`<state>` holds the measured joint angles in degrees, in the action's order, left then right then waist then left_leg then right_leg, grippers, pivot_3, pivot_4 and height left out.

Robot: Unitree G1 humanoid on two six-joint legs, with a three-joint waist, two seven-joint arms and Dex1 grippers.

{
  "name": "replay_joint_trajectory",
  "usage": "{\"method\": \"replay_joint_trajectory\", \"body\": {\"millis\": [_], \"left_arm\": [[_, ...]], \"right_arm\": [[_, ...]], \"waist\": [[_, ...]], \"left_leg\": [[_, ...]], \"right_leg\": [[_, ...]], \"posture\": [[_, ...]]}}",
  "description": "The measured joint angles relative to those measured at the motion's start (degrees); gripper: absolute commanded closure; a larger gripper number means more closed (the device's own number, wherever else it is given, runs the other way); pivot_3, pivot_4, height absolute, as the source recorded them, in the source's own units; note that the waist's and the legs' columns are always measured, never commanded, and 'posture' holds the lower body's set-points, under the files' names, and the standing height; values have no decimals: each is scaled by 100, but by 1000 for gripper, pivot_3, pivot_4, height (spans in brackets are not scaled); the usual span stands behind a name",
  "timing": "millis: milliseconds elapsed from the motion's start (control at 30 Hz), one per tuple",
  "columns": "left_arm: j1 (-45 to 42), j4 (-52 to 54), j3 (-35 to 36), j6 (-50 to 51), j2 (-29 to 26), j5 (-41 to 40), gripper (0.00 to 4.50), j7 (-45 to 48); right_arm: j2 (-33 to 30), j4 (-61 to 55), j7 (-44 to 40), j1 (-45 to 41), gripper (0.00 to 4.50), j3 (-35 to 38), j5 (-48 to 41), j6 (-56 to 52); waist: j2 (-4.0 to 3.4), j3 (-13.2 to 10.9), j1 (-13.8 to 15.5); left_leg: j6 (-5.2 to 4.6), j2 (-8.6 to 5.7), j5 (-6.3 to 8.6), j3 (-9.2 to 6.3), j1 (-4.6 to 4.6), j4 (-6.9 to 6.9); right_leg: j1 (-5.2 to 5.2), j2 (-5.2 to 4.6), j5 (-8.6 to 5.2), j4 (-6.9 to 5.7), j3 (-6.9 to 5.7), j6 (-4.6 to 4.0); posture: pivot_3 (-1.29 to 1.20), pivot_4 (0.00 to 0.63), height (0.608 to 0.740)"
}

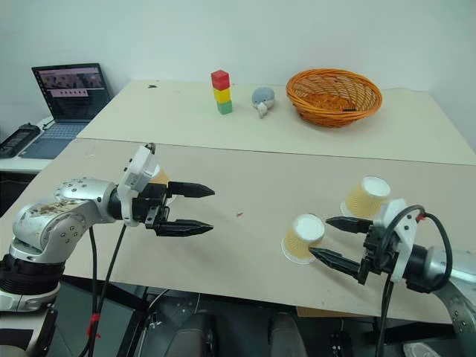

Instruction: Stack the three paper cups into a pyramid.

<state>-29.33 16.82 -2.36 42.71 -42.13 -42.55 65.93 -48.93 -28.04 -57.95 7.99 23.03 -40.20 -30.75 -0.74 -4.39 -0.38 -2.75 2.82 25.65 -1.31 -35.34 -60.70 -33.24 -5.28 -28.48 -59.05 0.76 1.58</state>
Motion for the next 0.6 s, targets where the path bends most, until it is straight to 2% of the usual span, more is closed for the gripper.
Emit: {"method": "replay_joint_trajectory", "body": {"millis": [233, 267, 300, 400, 433, 600], "left_arm": [[280, 99, -3, -6, -216, 26, 0, 107], [321, 113, -1, -7, -253, 33, 0, 109], [337, 124, 0, -9, -270, 40, 0, 109], [444, 148, 41, -20, -322, 46, 0, 97], [483, 148, 57, -20, -327, 46, 0, 87], [573, 247, 233, -18, -337, 32, 0, -72]], "right_arm": [[47, 157, 59, -615, 74, -553, -108, -111], [47, 174, 50, -667, 575, -629, -110, -115], [47, 182, 42, -687, 673, -657, -112, -115], [45, 303, -27, -761, 1627, -671, -123, -115], [44, 338, -64, -761, 1742, -673, -124, -115], [41, 535, -64, -1047, 1755, -740, -84, -114]], "waist": [[-2, -7, -20], [-2, -9, -14], [-3, -9, -12], [-3, -10, -17], [-3, -10, -17], [-4, -12, -28]], "left_leg": [[0, 0, 0, 0, -1, 1], [0, 0, 0, 0, -1, 0], [0, 0, 0, 0, -1, 0], [0, -1, 0, 0, -1, 0], [0, -1, 0, 0, -1, 0], [0, 0, 0, 0, 0, 1]], "right_leg": [[-1, -2, 0, -1, -1, 0], [-2, -2, 0, 0, -1, 0], [-2, -3, 0, 0, -1, 0], [-1, -5, 0, 1, 0, 0], [-2, -4, 0, 1, 0, 0], [-3, -4, 0, -1, 1, 0]], "posture": [[0, 150, 629], [0, 150, 629], [0, 150, 629], [0, 150, 629], [0, 150, 629], [0, 150, 629]]}}
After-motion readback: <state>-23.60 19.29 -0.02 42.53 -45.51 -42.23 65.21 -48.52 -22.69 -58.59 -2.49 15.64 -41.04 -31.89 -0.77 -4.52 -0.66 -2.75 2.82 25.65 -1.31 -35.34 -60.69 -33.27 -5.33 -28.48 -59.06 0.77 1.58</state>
